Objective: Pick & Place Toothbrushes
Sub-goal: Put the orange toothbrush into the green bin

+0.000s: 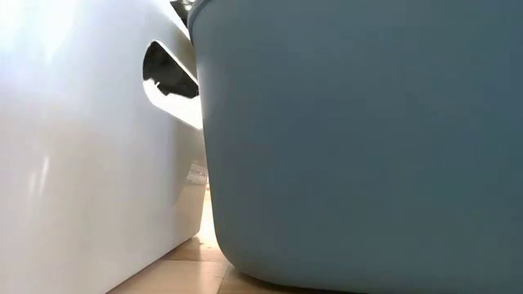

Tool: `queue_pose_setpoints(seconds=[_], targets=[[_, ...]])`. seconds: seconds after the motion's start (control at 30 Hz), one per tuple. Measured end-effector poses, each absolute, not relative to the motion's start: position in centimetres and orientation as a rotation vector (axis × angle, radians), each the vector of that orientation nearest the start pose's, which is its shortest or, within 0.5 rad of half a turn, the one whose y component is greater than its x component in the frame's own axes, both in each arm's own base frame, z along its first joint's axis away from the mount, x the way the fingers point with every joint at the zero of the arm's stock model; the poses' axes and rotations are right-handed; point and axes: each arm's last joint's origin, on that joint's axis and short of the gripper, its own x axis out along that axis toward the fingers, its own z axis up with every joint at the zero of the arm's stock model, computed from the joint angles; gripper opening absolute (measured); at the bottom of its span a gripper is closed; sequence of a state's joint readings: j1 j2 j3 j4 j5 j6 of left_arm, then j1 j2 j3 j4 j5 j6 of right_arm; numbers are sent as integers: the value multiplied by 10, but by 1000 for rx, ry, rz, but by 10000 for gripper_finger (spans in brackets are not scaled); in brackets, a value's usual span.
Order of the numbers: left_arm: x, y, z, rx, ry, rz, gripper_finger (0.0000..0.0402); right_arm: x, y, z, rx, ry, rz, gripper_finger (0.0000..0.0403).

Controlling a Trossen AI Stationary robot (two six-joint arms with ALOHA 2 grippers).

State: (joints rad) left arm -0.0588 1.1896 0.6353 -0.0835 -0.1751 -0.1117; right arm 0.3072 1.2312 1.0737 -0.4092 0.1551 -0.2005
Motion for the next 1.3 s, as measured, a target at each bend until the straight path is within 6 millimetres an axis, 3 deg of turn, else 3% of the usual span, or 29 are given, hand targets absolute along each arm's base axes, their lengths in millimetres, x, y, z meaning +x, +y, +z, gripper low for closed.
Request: queue_pose_setpoints(seconds=[0.53,0.77,1.1,1.3], targets=[[252,21,156,-47,936,222,131,253,76,320,-249,559,183,113],[248,20,158,-78,949,202,131,251,75,317,-202,607,167,113],[225,17,161,-275,1097,299,131,249,75,315,-198,625,165,113],[225,14,160,-290,1109,285,131,250,75,316,-202,616,166,113]])
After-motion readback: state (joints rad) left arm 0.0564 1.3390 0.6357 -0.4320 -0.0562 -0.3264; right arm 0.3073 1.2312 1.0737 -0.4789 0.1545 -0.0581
